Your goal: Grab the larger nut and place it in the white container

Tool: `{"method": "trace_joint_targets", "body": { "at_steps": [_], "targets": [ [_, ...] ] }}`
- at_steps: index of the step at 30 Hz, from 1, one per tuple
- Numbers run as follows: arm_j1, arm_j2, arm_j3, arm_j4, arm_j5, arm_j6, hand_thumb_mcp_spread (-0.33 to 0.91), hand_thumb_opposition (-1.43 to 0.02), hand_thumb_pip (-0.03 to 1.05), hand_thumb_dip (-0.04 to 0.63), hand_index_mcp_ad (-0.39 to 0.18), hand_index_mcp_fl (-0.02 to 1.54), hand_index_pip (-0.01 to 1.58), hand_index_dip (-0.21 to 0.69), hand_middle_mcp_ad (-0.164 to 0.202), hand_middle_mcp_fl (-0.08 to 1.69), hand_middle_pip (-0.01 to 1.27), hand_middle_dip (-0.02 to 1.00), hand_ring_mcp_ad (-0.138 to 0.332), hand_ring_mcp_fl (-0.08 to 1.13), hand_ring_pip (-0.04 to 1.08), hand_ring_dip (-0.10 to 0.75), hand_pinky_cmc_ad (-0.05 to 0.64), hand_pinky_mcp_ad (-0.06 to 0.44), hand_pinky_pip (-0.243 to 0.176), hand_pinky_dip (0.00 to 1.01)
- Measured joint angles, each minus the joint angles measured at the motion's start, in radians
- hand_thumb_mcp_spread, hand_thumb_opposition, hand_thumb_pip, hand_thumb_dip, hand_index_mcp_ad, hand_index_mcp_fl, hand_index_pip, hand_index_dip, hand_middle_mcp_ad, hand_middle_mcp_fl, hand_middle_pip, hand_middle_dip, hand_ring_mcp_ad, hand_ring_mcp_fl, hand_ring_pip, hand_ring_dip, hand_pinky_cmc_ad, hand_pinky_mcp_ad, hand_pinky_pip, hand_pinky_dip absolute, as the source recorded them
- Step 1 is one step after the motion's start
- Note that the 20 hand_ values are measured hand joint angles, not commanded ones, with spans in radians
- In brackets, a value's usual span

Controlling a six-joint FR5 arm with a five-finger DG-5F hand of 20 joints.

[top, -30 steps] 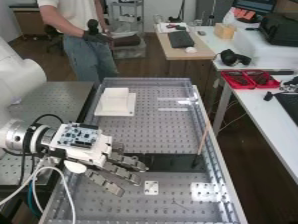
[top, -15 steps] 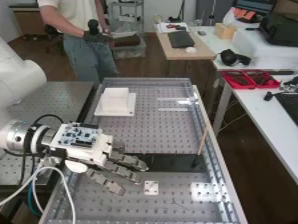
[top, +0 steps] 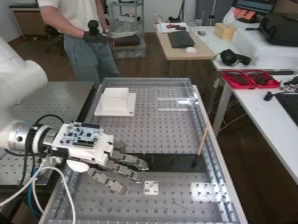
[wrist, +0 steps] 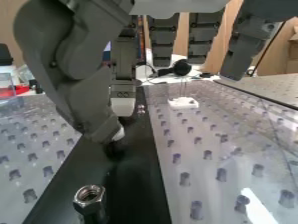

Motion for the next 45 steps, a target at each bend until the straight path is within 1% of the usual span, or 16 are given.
{"method": "trace_joint_targets", "body": {
  "at_steps": [10,11,14,23,24,33,35,40,42,43,45],
  "targets": [
    [0.004,-0.003,-0.010,0.010,0.005,0.014,0.34,-0.94,0.79,0.265,-0.119,0.00,1.56,0.215,0.075,0.01,0.12,0.22,0.164,0.00,0.09,0.140,0.375,0.312,-0.089,0.42],
    [0.005,-0.004,-0.012,0.011,0.007,0.017,0.34,-0.94,0.79,0.281,-0.119,0.00,1.56,0.215,0.075,0.01,0.12,0.22,0.164,0.00,0.09,0.140,0.375,0.312,-0.089,0.42],
    [0.006,-0.008,-0.015,0.014,0.011,0.019,0.34,-0.94,0.79,0.284,-0.119,0.00,1.56,0.215,0.075,0.00,0.12,0.22,0.166,0.00,0.09,0.140,0.379,0.312,-0.093,0.43],
    [0.001,-0.014,-0.013,0.021,0.011,0.013,0.34,-0.94,0.80,0.286,-0.119,0.00,1.56,0.216,0.075,0.01,0.12,0.22,0.166,0.00,0.09,0.140,0.375,0.309,-0.089,0.43],
    [0.001,-0.015,-0.012,0.021,0.011,0.012,0.34,-0.94,0.80,0.286,-0.119,0.00,1.56,0.202,0.075,0.01,0.12,0.22,0.166,0.00,0.09,0.140,0.375,0.312,-0.089,0.43],
    [0.001,-0.016,-0.010,0.014,0.007,0.009,0.34,-0.94,0.80,0.283,-0.119,0.00,1.56,0.202,0.075,0.01,0.12,0.22,0.164,0.00,0.09,0.140,0.379,0.312,-0.089,0.44],
    [0.001,-0.016,-0.010,0.015,0.008,0.010,0.34,-0.94,0.80,0.286,-0.119,0.00,1.56,0.187,0.075,0.01,0.12,0.22,0.164,0.00,0.09,0.140,0.379,0.312,-0.089,0.44],
    [0.002,-0.017,-0.010,0.021,0.010,0.013,0.34,-0.94,0.80,0.286,-0.119,0.00,1.56,0.185,0.075,0.01,0.12,0.22,0.166,0.00,0.10,0.140,0.375,0.309,-0.089,0.44],
    [0.003,-0.018,-0.010,0.022,0.011,0.014,0.34,-0.94,0.80,0.283,-0.119,0.05,1.56,0.188,0.075,0.01,0.12,0.22,0.164,0.00,0.10,0.140,0.375,0.309,-0.089,0.44],
    [0.003,-0.019,-0.009,0.021,0.012,0.014,0.34,-0.93,0.80,0.283,-0.119,0.09,1.56,0.171,0.075,0.01,0.12,0.22,0.164,0.00,0.10,0.140,0.375,0.309,-0.089,0.44],
    [0.004,-0.021,-0.007,0.019,0.014,0.014,0.34,-0.93,0.80,0.286,-0.119,0.09,1.56,0.164,0.075,0.01,0.12,0.22,0.164,0.00,0.09,0.140,0.375,0.309,-0.089,0.44]
  ]
}}
